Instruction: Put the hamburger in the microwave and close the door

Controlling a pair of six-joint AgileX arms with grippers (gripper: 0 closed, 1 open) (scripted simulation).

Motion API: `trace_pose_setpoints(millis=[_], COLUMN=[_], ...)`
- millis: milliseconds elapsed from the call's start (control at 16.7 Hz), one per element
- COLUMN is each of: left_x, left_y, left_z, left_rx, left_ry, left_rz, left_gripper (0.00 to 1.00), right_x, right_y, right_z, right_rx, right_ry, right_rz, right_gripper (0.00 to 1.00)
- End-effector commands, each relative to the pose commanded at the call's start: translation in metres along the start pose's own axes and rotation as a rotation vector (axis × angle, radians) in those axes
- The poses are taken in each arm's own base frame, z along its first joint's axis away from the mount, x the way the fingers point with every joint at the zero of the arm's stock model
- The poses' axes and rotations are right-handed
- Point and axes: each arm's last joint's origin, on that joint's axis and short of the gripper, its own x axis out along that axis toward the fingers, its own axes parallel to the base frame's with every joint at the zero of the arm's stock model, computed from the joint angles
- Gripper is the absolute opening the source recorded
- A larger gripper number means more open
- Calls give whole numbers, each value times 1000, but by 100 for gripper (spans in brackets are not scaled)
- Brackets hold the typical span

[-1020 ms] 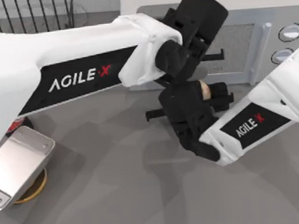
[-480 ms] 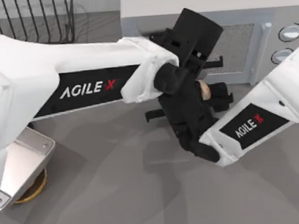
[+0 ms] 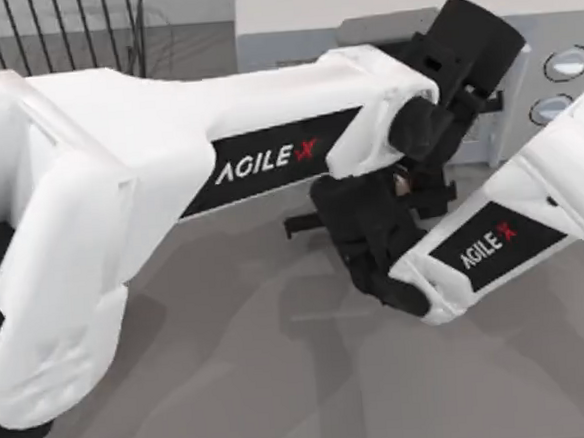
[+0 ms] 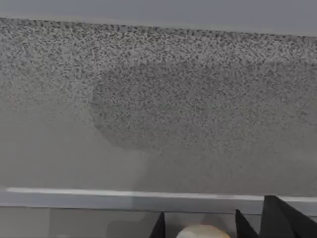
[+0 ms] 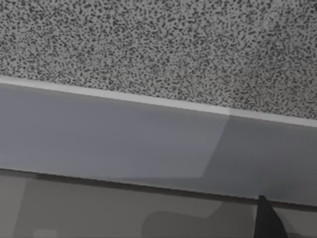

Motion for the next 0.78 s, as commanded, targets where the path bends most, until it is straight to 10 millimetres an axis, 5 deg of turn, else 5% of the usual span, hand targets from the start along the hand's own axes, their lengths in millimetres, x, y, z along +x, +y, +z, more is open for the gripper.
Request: trace_pose_setpoints(millis=[300,780], left_x=[-3,4], left_y=[-37,-39], left_z=[-5,-2], left_rx=[0,0], left_ry=[-1,4], left_rz=[-1,5], left_gripper=[0,0], right_x=[0,0], right_y=[0,0], right_z=[0,0], right_rx=[0,0], right_ry=[0,0], right_rz=[0,0], right_gripper=[100,100])
